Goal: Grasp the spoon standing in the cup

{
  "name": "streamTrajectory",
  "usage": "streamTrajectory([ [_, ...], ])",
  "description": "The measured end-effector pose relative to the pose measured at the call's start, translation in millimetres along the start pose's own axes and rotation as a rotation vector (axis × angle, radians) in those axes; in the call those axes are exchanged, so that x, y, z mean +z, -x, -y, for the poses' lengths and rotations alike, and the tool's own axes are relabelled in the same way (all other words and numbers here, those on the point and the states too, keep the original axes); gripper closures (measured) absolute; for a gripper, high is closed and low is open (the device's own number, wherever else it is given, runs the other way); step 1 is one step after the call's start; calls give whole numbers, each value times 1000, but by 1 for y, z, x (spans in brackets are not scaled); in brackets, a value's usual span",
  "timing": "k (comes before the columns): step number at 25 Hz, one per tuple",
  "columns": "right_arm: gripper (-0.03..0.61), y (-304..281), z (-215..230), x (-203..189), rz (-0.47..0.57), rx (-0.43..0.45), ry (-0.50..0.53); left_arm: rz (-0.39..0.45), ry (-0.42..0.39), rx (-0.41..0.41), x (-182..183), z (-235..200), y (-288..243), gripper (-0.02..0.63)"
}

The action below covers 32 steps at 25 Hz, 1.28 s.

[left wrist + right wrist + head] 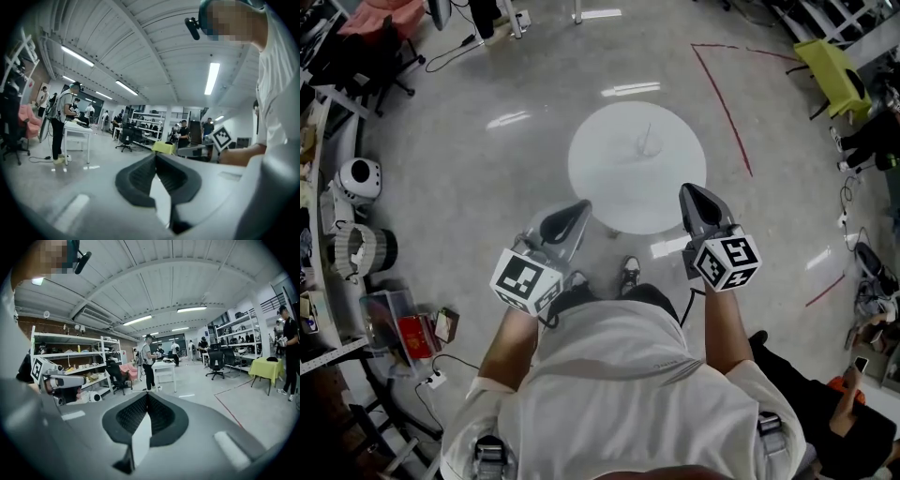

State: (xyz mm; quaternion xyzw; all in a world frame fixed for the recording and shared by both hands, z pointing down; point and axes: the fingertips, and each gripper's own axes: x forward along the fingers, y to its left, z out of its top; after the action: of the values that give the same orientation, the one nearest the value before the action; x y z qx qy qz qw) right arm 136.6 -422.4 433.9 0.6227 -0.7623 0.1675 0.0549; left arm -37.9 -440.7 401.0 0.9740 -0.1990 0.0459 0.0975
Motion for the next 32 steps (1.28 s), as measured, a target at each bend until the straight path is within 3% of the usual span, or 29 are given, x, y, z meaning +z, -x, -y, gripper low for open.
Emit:
streamTrajectory([
  [5,571,-46,64,-7,-113,-12,29,0,17,63,2,-4,-43,612],
  [8,471,-82,102,-20,-207,18,36,-9,34,108,-3,-4,-67,612],
  [14,471,-171,153,-56,-322,39,33,-22,70,206,-20,-20,-92,612],
  [22,471,-275,185,-123,-483,-3,30,-71,125,298,-47,-53,-99,612],
  [28,473,-307,193,-151,-548,-41,-2,-88,147,328,-64,-68,-96,612],
  [32,539,-314,192,-161,-564,-69,2,-94,156,330,-70,-73,-87,612],
])
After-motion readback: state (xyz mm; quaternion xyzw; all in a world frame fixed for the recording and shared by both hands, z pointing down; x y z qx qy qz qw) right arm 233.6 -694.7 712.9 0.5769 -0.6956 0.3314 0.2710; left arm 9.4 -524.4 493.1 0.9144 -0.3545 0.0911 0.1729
